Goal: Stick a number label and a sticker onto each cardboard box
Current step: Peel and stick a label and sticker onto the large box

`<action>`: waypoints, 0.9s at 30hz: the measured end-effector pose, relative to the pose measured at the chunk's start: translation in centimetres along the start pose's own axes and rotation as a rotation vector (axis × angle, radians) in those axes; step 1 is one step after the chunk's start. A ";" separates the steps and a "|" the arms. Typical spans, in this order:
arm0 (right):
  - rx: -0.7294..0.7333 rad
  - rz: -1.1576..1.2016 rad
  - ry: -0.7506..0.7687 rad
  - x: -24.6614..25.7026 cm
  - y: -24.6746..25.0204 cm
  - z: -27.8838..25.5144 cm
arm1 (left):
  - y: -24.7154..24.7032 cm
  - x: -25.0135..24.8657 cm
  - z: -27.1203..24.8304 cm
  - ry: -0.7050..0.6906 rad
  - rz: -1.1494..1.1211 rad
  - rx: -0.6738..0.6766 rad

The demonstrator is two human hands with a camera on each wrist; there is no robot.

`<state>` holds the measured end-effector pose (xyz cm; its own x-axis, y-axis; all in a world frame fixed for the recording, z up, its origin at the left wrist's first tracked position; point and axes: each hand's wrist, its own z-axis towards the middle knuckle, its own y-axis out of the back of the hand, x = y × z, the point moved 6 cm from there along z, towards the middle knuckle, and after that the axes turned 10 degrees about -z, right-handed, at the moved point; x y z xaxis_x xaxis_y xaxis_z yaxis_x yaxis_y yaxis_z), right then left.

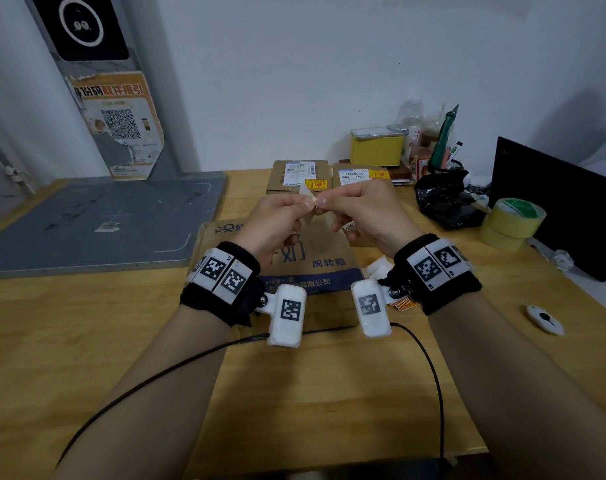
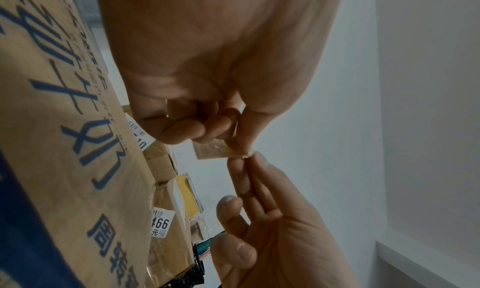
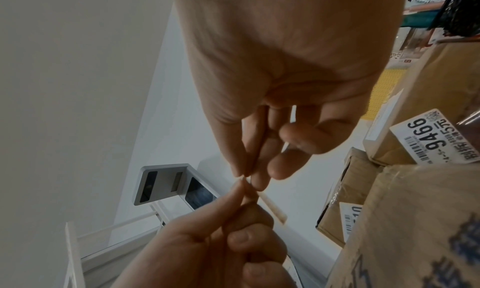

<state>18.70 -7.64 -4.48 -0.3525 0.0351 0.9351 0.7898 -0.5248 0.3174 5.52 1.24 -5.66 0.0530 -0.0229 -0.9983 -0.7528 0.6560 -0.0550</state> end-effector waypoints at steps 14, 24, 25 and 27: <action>-0.066 0.017 -0.085 -0.1 0.5 0.0 | 0.2 0.0 -0.2 0.020 -0.039 -0.032; -0.154 0.088 -0.162 -0.5 1.2 -0.1 | 1.1 -0.1 -0.4 0.073 -0.123 -0.102; -0.164 0.093 -0.163 -0.5 1.3 -0.1 | 1.2 0.0 -0.3 0.075 -0.124 -0.109; -0.187 0.107 -0.156 -0.5 1.5 -0.1 | 1.4 0.0 -0.3 0.079 -0.120 -0.117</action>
<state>20.02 -8.51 -4.53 -0.1790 0.0944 0.9793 0.7070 -0.6798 0.1948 4.23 1.97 -5.75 0.0987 -0.1576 -0.9826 -0.8155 0.5530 -0.1706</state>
